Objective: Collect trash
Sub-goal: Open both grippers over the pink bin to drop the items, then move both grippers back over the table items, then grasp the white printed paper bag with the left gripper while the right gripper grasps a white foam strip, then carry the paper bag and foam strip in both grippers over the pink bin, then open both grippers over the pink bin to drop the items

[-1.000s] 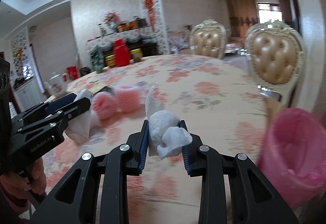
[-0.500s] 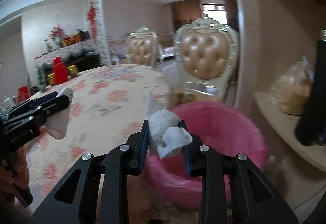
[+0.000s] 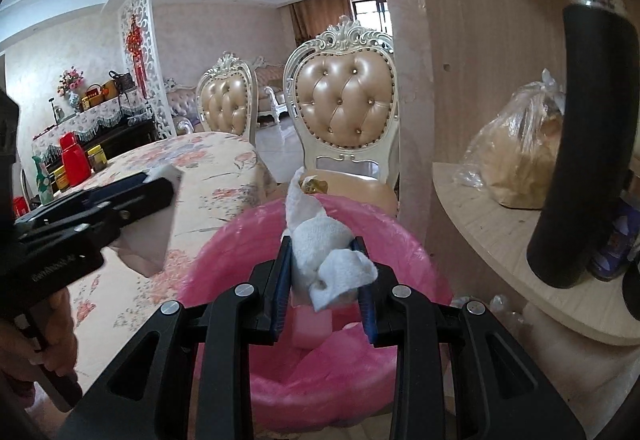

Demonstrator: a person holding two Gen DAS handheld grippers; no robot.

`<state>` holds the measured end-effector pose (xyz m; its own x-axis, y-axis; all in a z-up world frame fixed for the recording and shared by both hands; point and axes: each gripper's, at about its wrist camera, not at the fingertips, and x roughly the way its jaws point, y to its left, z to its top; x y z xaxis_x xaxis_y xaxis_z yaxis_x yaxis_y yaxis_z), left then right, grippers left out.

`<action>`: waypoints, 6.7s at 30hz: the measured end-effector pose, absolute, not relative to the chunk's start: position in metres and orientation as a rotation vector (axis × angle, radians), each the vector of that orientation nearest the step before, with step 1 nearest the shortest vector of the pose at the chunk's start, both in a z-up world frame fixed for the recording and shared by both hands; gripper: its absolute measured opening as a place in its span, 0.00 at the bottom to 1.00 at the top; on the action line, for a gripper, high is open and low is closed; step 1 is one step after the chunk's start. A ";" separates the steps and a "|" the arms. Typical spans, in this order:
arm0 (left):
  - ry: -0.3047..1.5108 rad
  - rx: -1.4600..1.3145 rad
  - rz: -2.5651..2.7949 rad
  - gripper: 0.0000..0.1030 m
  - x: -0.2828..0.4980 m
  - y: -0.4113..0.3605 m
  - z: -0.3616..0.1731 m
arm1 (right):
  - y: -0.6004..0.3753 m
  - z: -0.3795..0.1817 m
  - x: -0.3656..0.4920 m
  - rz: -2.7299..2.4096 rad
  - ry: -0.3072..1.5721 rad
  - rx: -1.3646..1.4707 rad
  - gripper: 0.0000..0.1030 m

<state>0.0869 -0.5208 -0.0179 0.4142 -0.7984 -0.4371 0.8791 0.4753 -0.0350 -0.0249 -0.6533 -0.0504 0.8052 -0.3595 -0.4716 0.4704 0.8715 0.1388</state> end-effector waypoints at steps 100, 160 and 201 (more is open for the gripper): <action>0.565 -0.044 0.036 0.66 0.134 0.055 -0.042 | -0.214 -0.055 0.129 0.367 0.690 0.081 0.36; 0.291 0.155 -0.646 0.66 0.075 -0.279 -0.001 | -0.473 -0.026 0.004 -0.172 0.407 0.125 0.36; 0.429 0.185 -0.934 0.81 0.109 -0.489 -0.027 | -0.662 -0.062 0.005 -0.383 0.504 0.150 0.62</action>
<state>0.1095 -0.4892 -0.0267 0.5184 -0.7371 -0.4335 0.8093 0.5866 -0.0298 0.0050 -0.6624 -0.0616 0.8068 -0.3198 -0.4968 0.3929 0.9184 0.0467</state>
